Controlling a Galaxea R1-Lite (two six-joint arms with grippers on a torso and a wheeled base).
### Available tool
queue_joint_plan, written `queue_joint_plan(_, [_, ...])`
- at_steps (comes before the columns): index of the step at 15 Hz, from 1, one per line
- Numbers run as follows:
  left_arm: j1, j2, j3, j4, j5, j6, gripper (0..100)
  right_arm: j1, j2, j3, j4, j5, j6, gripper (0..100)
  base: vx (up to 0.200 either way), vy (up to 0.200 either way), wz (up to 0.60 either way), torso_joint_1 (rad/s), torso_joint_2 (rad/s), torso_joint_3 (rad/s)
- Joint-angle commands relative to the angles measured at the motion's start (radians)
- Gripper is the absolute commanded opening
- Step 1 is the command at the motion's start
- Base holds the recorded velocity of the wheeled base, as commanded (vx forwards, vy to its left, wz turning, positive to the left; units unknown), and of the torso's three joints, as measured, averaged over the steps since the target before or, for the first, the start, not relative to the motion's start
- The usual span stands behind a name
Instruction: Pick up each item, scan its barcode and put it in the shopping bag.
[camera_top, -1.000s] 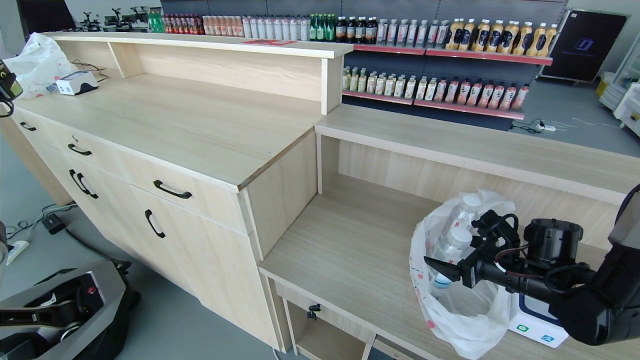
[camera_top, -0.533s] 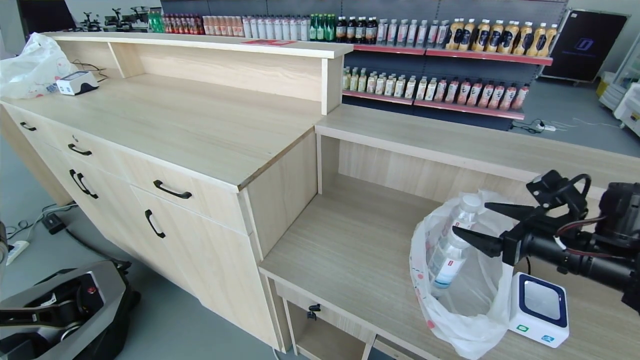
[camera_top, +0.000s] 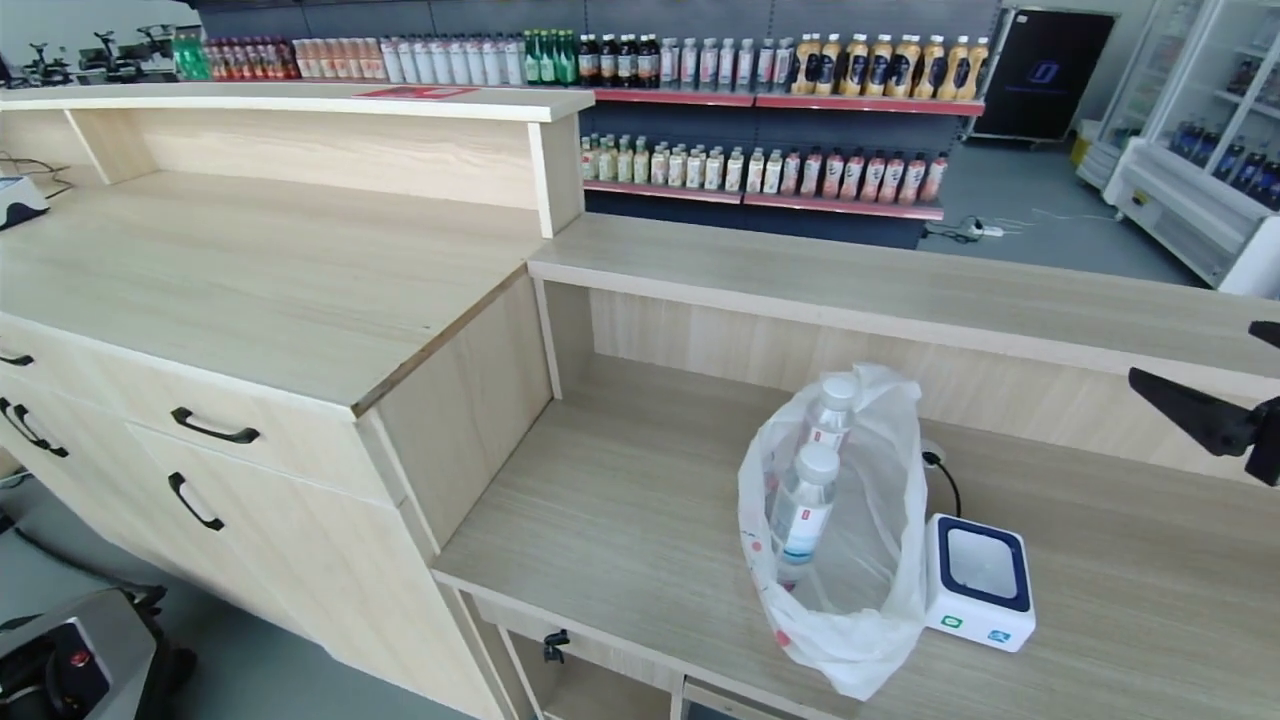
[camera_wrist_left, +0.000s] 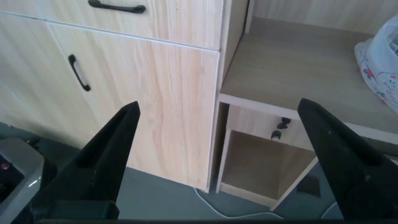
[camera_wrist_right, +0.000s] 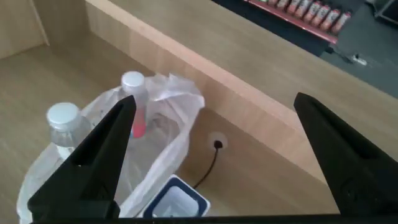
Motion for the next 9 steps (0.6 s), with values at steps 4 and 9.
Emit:
queue_joint_plan(4, [-0.001,0.001,0.0,0.0,0.0,-0.001,100,-0.32,0.072,-0.277,0.417,-0.003,-0.001,100,0.0,0.0,-0.6,0.0,0.0,0.006])
queue_joint_plan(9, [-0.001,0.001,0.0,0.0,0.0,-0.001,100,-0.487,0.385,-0.354,0.426,0.026,-0.1,100,0.0,0.0,-0.48,0.001,0.0,0.002])
